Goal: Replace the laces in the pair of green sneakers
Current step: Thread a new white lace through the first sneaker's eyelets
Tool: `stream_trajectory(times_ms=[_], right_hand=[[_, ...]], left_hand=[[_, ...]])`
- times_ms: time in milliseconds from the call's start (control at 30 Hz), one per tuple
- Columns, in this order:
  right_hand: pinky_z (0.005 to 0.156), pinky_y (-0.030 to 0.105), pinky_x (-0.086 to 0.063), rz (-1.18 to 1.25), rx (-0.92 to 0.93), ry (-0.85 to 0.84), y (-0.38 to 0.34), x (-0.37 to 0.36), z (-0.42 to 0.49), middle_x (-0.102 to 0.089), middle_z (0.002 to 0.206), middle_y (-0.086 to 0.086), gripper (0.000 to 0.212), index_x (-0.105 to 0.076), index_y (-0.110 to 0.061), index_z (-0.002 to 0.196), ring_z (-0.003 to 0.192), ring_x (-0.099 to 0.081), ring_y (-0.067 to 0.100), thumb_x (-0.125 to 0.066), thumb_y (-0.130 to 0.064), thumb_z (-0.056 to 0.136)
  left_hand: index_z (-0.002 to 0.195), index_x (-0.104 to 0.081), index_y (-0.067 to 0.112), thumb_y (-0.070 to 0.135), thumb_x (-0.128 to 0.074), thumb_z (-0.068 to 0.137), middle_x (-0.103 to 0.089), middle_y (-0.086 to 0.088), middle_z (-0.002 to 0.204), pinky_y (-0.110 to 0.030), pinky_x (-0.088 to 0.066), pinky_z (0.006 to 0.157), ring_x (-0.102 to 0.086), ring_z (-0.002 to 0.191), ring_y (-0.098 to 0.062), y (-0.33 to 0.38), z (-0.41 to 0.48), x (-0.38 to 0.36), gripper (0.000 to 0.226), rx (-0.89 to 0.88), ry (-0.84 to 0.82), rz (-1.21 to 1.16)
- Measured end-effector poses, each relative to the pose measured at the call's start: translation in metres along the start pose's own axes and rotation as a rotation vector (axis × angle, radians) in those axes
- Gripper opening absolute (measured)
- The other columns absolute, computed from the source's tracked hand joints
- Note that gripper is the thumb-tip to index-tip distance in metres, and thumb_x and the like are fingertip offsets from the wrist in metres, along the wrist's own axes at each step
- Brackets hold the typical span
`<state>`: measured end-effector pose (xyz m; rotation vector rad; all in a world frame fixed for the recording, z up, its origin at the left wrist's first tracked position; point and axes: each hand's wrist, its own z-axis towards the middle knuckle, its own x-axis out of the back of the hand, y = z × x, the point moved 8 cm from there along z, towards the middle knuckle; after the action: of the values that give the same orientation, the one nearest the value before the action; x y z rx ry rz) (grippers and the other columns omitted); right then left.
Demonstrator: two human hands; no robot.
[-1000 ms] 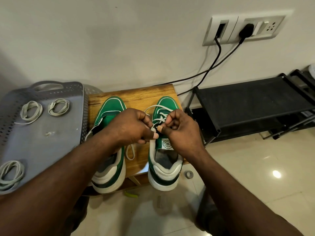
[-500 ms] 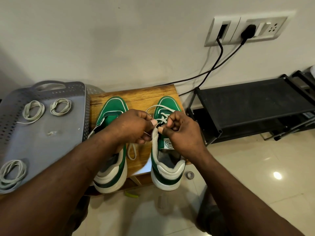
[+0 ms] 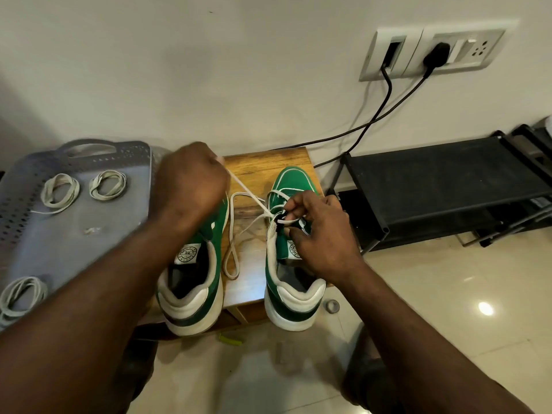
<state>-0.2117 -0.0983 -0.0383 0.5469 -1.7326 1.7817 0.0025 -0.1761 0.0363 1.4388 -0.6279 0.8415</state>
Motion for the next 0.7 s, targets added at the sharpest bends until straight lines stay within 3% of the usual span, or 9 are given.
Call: stream_trajectory(times_ms=[67,133,200,267,333,400,533,600,700], right_hand=[[0.099,0.051,-0.047,-0.008,0.003,0.0,-0.001,0.0,0.0,-0.064,0.089,-0.026,0.045,-0.056,-0.046,0.105,0.109,-0.046,0.004,-0.08,-0.012,0.087],[0.1,0.051,-0.047,0.0,0.005,-0.004,-0.001,0.0,0.001,-0.065,0.089,-0.025,0.045,-0.056,-0.046,0.105,0.109,-0.048,0.005,-0.078,-0.011,0.087],[0.1,0.051,-0.048,0.006,0.009,-0.002,-0.001,-0.002,0.002,-0.065,0.09,-0.024,0.045,-0.056,-0.046,0.106,0.108,-0.049,0.004,-0.078,-0.011,0.088],[0.1,0.051,-0.049,0.008,0.014,0.002,-0.001,-0.003,0.002,-0.065,0.089,-0.025,0.047,-0.056,-0.047,0.106,0.107,-0.048,0.004,-0.077,-0.01,0.088],[0.099,0.051,-0.049,0.006,0.019,0.005,-0.001,-0.004,0.003,-0.065,0.088,-0.025,0.048,-0.056,-0.047,0.106,0.106,-0.049,0.006,-0.077,-0.009,0.088],[0.099,0.051,-0.049,-0.002,0.022,0.01,0.0,-0.003,0.003,-0.064,0.088,-0.025,0.048,-0.055,-0.047,0.107,0.106,-0.05,0.007,-0.077,-0.009,0.088],[0.102,0.052,-0.048,0.009,0.019,0.016,0.002,-0.003,0.002,-0.064,0.089,-0.026,0.047,-0.057,-0.045,0.11,0.108,-0.05,0.007,-0.078,-0.009,0.087],[0.102,0.052,-0.048,0.01,0.015,0.007,0.002,-0.003,0.002,-0.064,0.09,-0.027,0.048,-0.057,-0.045,0.111,0.109,-0.048,0.006,-0.078,-0.01,0.087],[0.099,0.05,-0.048,0.003,0.021,0.003,0.001,-0.002,0.002,-0.064,0.09,-0.027,0.048,-0.057,-0.046,0.113,0.109,-0.048,0.007,-0.077,-0.009,0.088]], left_hand=[[0.11,-0.074,0.011,0.023,-0.055,0.094,-0.072,-0.021,0.108,-0.043,-0.056,0.082,-0.067,0.099,-0.045,-0.016,0.013,0.023,0.027,0.042,0.075,0.205],[0.11,-0.074,0.008,0.02,-0.058,0.09,-0.069,-0.023,0.111,-0.044,-0.053,0.08,-0.064,0.1,-0.047,-0.024,0.015,0.024,0.028,0.038,0.035,0.363],[0.118,-0.073,0.016,0.02,-0.062,0.088,-0.064,-0.016,0.124,-0.05,-0.052,0.089,-0.059,0.111,-0.045,-0.014,0.008,0.011,0.032,-0.105,-0.001,0.425],[0.128,-0.066,0.032,0.027,-0.064,0.093,-0.06,-0.001,0.138,-0.052,-0.045,0.099,-0.048,0.125,-0.036,0.012,-0.007,-0.011,0.036,-0.363,-0.082,0.412],[0.128,-0.066,0.04,0.04,-0.059,0.1,-0.062,0.014,0.137,-0.051,-0.036,0.102,-0.04,0.13,-0.025,0.034,-0.026,-0.039,0.029,-0.542,-0.259,0.361],[0.126,-0.067,0.041,0.047,-0.053,0.104,-0.064,0.016,0.129,-0.051,-0.029,0.104,-0.037,0.129,-0.019,0.035,-0.04,-0.066,0.027,-0.529,-0.42,0.382],[0.108,-0.071,0.036,0.041,-0.057,0.104,-0.069,0.011,0.114,-0.05,-0.03,0.108,-0.048,0.123,-0.02,0.034,-0.035,-0.068,0.014,-0.505,-0.376,0.389],[0.093,-0.071,0.03,0.031,-0.06,0.104,-0.074,0.009,0.106,-0.045,-0.044,0.103,-0.062,0.114,-0.021,0.033,-0.022,-0.048,0.016,-0.359,-0.346,0.021],[0.088,-0.062,0.013,0.016,-0.047,0.109,-0.078,-0.006,0.095,-0.044,-0.058,0.091,-0.075,0.095,-0.024,0.022,-0.009,-0.019,0.026,0.102,-0.371,-1.108]])
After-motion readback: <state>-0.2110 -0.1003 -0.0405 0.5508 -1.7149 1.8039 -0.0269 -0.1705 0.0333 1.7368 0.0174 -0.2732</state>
